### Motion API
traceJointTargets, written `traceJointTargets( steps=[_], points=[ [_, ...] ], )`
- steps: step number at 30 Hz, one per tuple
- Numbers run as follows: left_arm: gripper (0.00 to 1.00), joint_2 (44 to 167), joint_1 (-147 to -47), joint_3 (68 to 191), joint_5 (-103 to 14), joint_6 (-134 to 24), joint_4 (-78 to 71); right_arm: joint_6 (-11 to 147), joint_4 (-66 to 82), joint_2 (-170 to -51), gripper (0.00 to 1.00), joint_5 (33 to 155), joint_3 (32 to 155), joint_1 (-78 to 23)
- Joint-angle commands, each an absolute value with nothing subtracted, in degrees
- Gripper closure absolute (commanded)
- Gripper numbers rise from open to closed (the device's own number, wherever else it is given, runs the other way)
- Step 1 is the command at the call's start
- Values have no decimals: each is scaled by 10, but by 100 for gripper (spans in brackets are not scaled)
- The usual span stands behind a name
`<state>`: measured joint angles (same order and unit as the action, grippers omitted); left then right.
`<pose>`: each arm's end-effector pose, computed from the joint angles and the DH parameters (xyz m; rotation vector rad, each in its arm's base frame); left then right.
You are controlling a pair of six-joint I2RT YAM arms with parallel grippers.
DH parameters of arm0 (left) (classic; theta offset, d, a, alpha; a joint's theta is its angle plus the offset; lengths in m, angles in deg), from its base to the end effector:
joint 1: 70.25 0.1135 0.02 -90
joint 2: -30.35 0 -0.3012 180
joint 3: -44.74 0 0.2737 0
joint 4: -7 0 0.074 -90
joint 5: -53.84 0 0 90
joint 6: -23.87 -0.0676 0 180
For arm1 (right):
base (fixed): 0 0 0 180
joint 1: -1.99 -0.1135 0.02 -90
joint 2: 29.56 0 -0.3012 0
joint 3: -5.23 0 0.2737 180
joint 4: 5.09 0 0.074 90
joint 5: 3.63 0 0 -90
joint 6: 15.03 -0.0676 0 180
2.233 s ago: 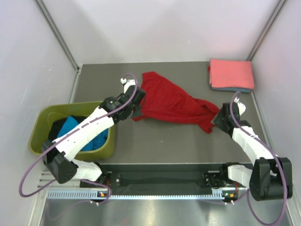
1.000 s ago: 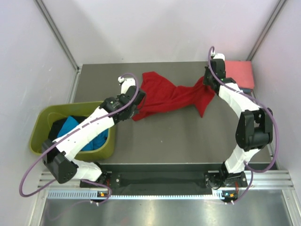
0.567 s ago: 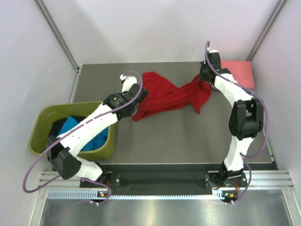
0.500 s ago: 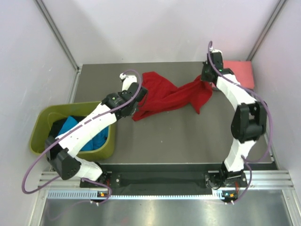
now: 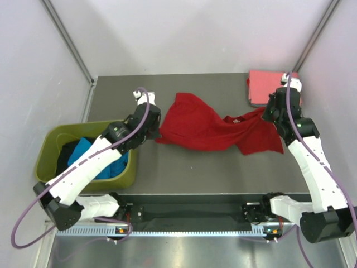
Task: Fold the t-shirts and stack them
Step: Flatten the tshirt out
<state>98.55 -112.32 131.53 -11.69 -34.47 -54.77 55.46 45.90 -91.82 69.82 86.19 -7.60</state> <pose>0.2165 -0.1577 0.3877 -0.0062 2.2502 -0.1932 0.2560 0.0237 0.3937 0.3495 2.0792 -0.0049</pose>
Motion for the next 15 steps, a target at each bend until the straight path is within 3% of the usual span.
traceJointTargets(
  steps=[1,9,15],
  points=[
    [100,1036,-1116,1310,-87,-362,-502,560,393,-949,94,680,850,-73],
    [100,1166,-1049,1361,-31,-395,-495,605,244,-1187,87,707,889,-50],
    [100,1178,-1045,1356,-89,-401,-486,584,346,-1285,68,693,1029,-49]
  ],
)
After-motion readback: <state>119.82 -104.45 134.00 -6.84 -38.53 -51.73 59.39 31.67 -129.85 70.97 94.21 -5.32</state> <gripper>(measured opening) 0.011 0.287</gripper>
